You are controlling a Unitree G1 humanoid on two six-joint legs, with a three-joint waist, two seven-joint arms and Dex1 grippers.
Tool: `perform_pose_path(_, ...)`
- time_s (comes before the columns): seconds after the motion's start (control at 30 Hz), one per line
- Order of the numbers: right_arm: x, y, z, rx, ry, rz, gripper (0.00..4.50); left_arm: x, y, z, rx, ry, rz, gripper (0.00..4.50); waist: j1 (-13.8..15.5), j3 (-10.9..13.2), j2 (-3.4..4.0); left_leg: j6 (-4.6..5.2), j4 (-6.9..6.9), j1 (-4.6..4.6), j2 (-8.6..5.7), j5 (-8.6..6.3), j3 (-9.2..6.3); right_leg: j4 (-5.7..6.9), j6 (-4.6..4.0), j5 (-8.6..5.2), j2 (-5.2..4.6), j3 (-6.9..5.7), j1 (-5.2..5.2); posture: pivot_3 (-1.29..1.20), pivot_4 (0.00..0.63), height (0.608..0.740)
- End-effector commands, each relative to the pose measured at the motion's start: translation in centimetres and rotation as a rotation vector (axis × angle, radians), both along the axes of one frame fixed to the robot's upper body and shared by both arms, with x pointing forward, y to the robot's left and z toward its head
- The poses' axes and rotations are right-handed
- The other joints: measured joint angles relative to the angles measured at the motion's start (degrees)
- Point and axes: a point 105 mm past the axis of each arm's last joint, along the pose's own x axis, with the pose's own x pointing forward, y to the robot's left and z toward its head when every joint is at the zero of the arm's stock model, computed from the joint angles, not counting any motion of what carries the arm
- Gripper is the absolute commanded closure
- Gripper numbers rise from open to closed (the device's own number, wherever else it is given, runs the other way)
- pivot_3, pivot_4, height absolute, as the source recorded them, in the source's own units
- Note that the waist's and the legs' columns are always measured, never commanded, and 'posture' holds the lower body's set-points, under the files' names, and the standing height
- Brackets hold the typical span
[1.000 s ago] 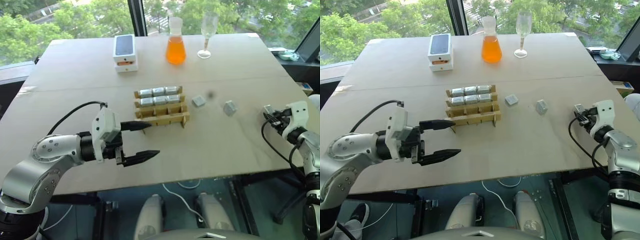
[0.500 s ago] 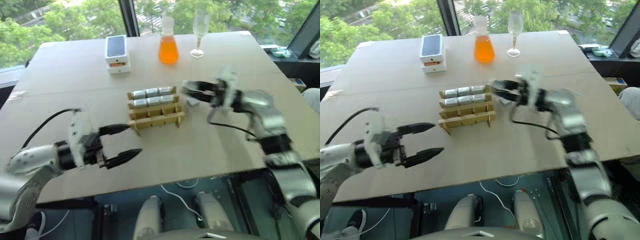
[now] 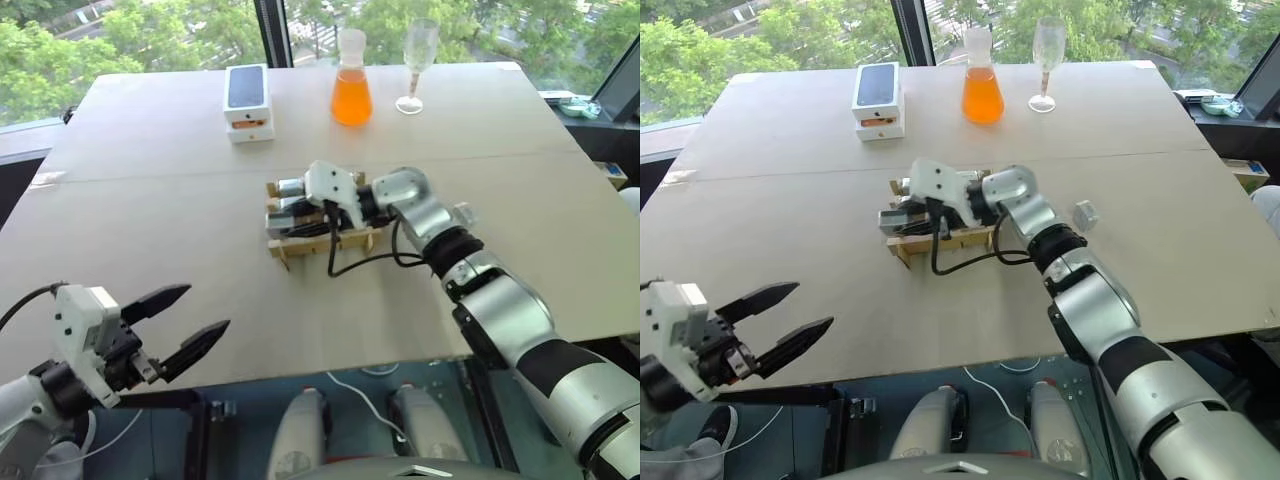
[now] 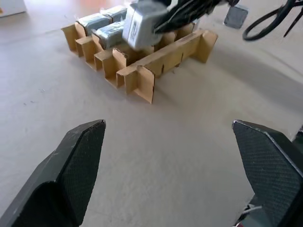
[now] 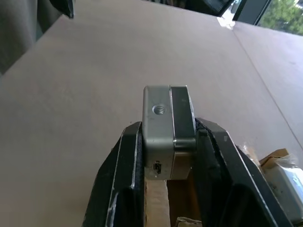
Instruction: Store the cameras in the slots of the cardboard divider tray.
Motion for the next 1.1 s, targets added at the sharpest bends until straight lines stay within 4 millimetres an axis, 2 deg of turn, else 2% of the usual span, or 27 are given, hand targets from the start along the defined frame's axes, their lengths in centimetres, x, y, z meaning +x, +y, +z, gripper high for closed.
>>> perform_pose_path(0.03, 0.3, 0.7, 0.9, 0.009, -0.074, -0.01, 3.69, -0.4, -0.3, 0.9, 0.025, -0.043, 0.004, 0.05, 0.0, 0.0, 0.0, 0.0, 0.0, 0.0, 0.0, 0.0, 0.01, 0.0, -0.01, 0.0, 0.01, -0.02, 0.0, 0.0, 0.15, 0.74)
perform_pose_path(0.23, 1.5, 0.2, 0.5, -0.014, -0.088, -0.089, 3.69, -0.7, -0.5, 1.0, 0.02, -0.043, 0.01, 0.05, -0.1, 0.0, 0.0, -0.01, 0.0, 0.01, -0.02, 0.0, 0.02, 0.0, -0.02, 0.0, 0.01, -0.04, 0.0, 0.0, 0.15, 0.74)
perform_pose_path(0.77, 2.2, -0.7, 0.1, -0.063, -0.082, -0.115, 3.69, 0.0, -1.1, 1.0, 0.013, -0.038, -0.022, 0.05, -1.3, 0.0, 0.01, 0.0, 0.0, 0.01, -0.02, 0.01, 0.01, 0.0, -0.01, 0.01, 0.06, -0.08, 0.03, 0.0, 0.15, 0.74)
perform_pose_path(1.1, 1.3, 0.7, -0.7, -0.076, -0.109, -0.084, 3.69, 0.1, -1.5, 0.9, 0.007, -0.036, -0.033, 0.05, -1.4, 0.0, 0.0, 0.0, 0.0, 0.03, -0.02, 0.01, -0.01, 0.01, 0.03, 0.03, 0.06, -0.08, 0.03, 0.0, 0.15, 0.74)
